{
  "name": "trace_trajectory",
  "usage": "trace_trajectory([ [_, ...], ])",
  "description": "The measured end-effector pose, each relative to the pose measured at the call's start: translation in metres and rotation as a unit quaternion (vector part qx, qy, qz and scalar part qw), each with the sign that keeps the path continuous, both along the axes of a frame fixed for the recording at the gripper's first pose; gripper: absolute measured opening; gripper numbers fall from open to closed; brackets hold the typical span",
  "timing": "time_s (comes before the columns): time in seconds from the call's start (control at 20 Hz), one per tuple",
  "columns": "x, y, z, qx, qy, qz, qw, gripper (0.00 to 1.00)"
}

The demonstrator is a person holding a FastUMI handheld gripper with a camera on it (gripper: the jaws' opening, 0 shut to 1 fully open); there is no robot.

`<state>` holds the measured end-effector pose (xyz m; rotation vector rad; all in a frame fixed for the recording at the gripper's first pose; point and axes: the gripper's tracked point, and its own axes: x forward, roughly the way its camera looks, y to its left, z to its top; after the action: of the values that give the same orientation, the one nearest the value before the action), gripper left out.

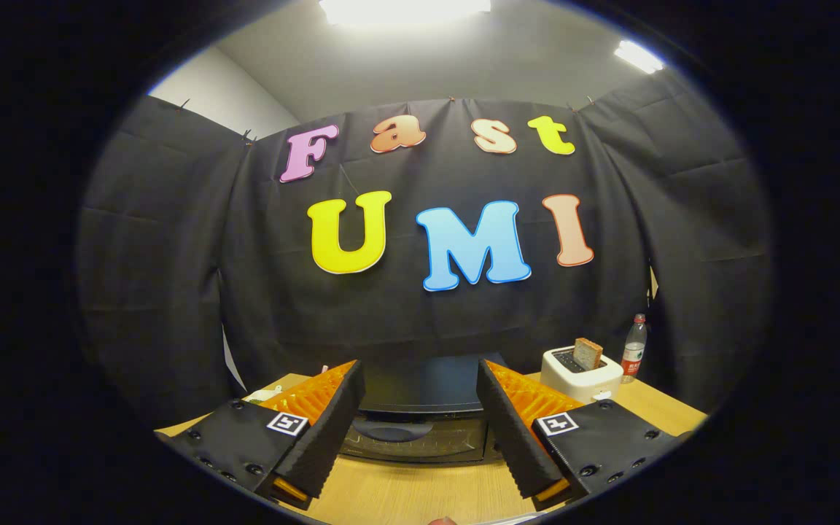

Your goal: Open the toaster oven, put the food inside, and close the toaster oven door.

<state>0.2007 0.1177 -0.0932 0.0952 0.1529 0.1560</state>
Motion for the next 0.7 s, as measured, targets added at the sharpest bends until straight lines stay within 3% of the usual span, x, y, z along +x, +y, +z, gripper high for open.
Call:
trace_trajectory([
  [0.35,0.048,0.036,-0.065,-0.006,0.057,0.023,0.998,0.98],
  [0.7,0.070,0.060,-0.114,-0.021,0.097,0.033,0.994,0.98],
])
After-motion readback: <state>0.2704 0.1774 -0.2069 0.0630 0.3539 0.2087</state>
